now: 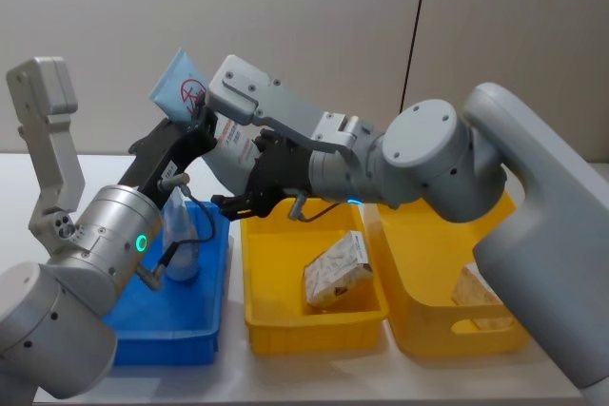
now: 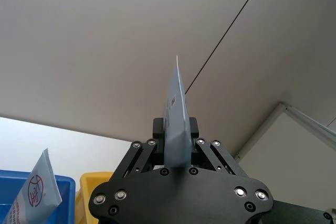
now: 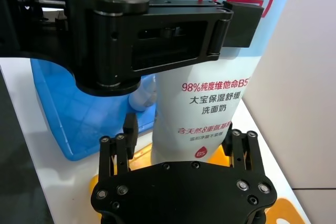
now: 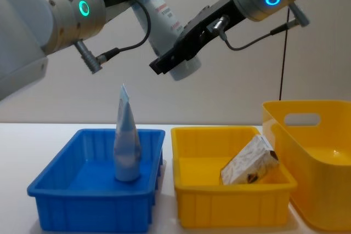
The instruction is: Bimanual collaborative sorting of washing and personal care products
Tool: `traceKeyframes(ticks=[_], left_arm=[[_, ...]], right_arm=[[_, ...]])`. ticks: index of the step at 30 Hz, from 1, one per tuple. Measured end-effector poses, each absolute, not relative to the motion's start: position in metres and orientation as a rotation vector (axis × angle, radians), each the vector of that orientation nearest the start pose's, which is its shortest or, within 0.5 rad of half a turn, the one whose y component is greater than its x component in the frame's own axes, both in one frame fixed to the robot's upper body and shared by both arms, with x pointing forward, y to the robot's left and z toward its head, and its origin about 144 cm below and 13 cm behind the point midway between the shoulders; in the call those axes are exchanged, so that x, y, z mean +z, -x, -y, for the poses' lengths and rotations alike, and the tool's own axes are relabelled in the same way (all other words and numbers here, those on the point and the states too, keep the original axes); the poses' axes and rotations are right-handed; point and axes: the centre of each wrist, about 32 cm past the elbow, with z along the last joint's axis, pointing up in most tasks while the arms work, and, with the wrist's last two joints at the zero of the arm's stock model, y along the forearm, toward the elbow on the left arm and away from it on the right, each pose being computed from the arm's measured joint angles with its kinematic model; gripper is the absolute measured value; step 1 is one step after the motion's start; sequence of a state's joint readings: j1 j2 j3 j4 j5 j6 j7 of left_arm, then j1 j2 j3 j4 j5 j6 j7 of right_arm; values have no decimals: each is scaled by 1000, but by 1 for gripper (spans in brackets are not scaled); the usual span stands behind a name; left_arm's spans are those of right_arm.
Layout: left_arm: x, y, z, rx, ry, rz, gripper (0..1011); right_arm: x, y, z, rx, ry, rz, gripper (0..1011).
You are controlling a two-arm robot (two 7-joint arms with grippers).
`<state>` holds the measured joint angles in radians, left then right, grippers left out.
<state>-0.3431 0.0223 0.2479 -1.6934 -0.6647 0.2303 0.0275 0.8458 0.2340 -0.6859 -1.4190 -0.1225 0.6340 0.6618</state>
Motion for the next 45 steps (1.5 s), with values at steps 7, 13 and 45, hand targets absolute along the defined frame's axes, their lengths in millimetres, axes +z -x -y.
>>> traceKeyframes(ticks=[7,13,45], left_arm=[[1300,-518,-151,1102,506,-308,222],[1300,-518,-151,1101,506,-308,222],[1300,-518,-151,1101,507,-308,222]], right_arm=[[1368,-589,111,-625,675,343,714],[1368,-589,110,-621,674,341,581],[1368,-590,109,-618,673,338,422]])
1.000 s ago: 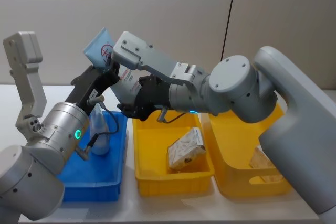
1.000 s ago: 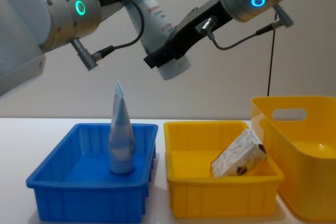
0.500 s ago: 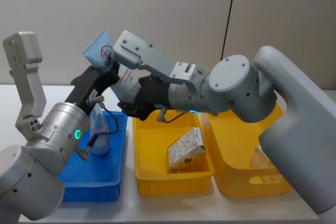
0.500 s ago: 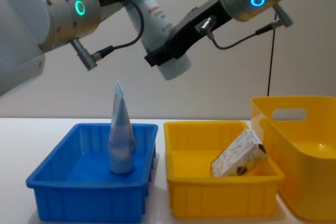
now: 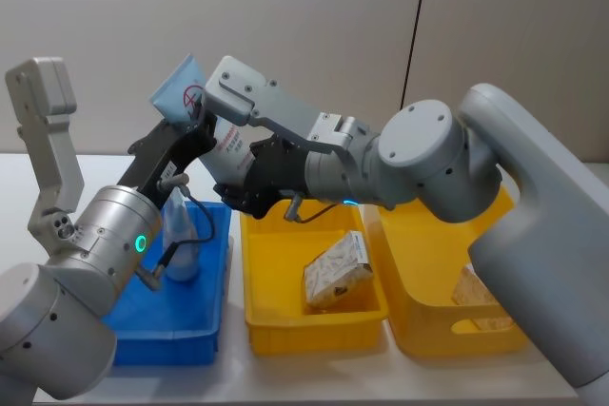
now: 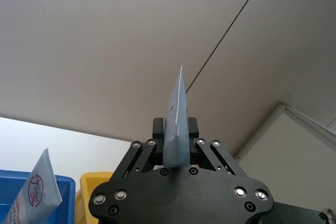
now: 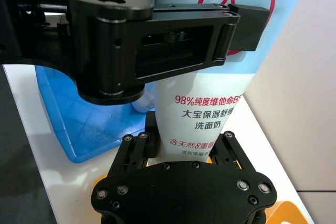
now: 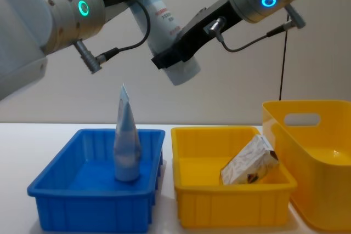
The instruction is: Bimanual collaborative sorting of washing and personal care products
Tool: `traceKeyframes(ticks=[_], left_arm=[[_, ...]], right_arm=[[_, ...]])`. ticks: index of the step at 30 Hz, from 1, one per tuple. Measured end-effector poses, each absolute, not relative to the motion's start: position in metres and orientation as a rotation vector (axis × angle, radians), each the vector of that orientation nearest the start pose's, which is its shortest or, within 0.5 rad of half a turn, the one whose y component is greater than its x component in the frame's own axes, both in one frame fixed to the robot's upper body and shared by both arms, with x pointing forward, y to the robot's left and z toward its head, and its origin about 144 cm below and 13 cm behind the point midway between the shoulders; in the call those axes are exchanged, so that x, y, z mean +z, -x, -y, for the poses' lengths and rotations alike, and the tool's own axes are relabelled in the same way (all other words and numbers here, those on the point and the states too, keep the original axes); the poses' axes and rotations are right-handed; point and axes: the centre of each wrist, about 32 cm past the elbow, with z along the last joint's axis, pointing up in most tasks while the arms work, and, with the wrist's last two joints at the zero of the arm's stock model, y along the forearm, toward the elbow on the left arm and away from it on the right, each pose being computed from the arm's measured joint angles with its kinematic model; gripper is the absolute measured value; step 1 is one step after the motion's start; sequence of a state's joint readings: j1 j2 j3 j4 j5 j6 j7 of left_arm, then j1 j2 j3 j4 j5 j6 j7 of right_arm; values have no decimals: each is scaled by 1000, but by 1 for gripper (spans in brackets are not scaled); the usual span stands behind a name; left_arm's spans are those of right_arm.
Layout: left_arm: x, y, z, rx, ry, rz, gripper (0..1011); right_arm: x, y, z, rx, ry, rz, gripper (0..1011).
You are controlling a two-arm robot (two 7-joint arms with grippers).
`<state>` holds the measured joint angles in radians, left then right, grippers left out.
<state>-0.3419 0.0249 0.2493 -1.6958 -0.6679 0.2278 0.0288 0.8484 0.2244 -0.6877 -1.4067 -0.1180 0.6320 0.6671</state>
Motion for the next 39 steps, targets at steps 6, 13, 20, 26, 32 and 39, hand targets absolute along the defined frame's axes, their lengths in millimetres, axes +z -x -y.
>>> traceKeyframes(ticks=[6,13,20,26,32,39], left_arm=[[1300,-518,-151,1101,507,-308,230],[1300,-518,-151,1101,508,-307,409],[1300,-518,-151,1101,508,-307,649],[1300,-518,-151,1101,507,-308,839],[1300,-518,-151,1101,507,-308,981],[1300,-518,-151,1102,507,-308,1001]], right_arm=[[1368,-590,109,-618,673,338,404],[1368,-589,109,-617,673,338,357],[1368,-589,109,-617,673,338,312],[1368,-589,110,-618,674,339,286],[1369,-589,119,-641,679,341,262],[1371,-584,141,-720,670,345,241]])
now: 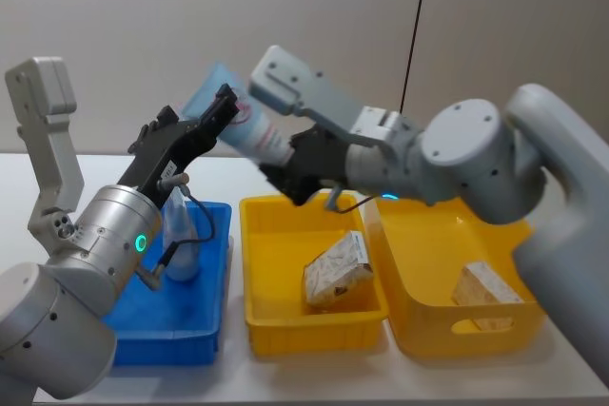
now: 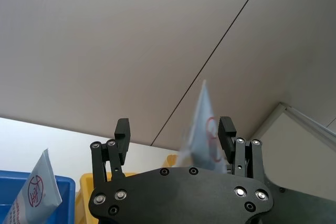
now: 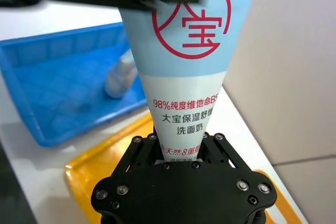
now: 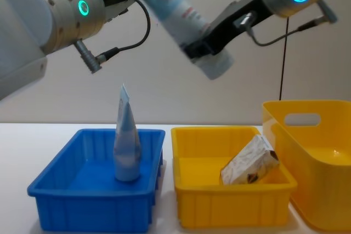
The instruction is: Bimanual collaborative sorting of washing and personal care products
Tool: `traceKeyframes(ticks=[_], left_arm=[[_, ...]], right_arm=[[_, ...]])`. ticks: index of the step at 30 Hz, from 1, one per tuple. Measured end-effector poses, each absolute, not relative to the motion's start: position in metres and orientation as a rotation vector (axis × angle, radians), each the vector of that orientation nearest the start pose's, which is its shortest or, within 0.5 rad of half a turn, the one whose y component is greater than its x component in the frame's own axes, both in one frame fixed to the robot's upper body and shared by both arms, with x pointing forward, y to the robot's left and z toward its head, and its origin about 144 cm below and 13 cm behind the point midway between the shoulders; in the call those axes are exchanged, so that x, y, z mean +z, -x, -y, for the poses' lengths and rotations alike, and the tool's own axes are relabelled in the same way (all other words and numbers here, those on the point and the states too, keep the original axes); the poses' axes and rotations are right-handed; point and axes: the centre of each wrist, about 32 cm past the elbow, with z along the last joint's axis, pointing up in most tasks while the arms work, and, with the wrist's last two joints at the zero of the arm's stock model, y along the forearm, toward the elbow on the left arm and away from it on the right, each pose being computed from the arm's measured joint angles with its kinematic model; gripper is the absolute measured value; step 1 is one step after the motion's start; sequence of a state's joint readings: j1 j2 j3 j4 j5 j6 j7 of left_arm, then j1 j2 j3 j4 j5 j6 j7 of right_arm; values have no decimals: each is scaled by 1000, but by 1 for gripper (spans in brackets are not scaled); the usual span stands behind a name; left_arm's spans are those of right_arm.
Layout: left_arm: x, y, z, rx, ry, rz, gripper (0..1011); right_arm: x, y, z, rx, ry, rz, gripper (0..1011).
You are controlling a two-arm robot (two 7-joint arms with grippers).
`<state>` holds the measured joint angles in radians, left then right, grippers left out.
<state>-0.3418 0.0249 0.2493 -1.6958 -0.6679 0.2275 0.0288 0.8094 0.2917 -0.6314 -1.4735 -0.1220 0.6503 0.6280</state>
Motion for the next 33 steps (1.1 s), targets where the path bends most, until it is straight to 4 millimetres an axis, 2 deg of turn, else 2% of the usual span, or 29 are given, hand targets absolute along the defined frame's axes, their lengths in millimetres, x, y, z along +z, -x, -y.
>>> traceKeyframes(ticks=[19,33], left_arm=[[1300,-518,-151,1102,506,-308,1002],[1300,-518,-151,1101,507,-308,1001]], right_arm=[[1383,-572,199,-986,678,320,206],[1389,-586,231,-1123,816,198,195]])
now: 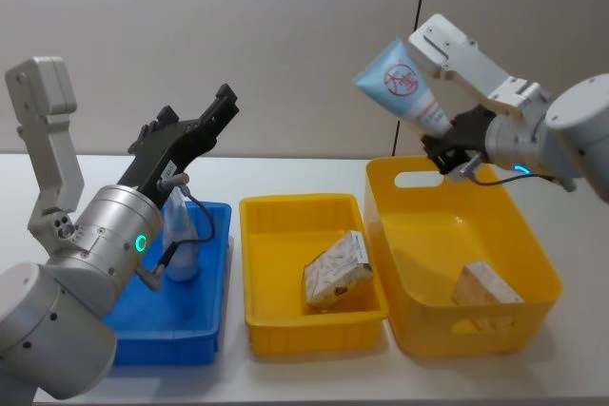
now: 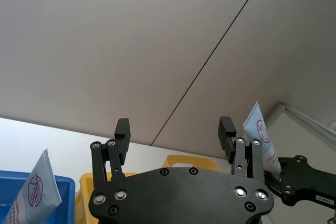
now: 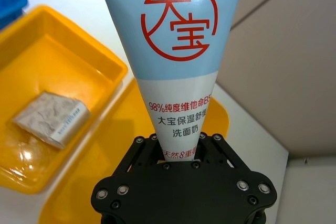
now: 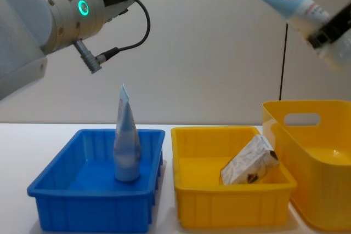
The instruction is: Bimanual collaborative sorting of washing and personal care products
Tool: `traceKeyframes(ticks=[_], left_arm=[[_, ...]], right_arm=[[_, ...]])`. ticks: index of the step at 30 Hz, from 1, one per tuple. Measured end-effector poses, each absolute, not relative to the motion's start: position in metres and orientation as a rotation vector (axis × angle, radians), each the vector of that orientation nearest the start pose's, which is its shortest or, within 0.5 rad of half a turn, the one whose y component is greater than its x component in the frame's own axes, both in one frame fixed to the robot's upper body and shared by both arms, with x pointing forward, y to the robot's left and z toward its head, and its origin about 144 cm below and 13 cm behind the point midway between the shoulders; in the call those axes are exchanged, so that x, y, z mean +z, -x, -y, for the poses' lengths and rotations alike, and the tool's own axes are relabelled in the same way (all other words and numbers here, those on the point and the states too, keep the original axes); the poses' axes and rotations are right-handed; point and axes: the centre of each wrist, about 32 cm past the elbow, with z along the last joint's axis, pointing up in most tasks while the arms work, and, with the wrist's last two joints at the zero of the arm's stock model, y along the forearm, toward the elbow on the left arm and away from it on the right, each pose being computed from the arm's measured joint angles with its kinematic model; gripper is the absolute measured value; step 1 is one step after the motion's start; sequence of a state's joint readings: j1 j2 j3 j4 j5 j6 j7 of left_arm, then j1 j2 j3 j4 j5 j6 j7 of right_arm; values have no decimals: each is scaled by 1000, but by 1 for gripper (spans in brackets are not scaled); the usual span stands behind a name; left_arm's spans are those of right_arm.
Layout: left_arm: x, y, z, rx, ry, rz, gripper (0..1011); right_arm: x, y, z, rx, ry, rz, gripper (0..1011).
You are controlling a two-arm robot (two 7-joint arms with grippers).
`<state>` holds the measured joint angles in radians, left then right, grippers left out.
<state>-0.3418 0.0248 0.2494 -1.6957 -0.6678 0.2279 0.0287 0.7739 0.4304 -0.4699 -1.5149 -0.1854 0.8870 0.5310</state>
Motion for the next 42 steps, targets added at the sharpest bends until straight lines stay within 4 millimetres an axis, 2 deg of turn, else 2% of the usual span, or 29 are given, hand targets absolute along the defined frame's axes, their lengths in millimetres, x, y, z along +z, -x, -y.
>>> traceKeyframes(ticks=[23,42], left_arm=[[1300,-518,-151,1101,507,-308,1001],[1300,-518,-151,1101,506,-308,1001]], right_arm=[[1386,-648,258,-1190,997,-128,192],[1386,-662,264,-1202,1008,-190,194]])
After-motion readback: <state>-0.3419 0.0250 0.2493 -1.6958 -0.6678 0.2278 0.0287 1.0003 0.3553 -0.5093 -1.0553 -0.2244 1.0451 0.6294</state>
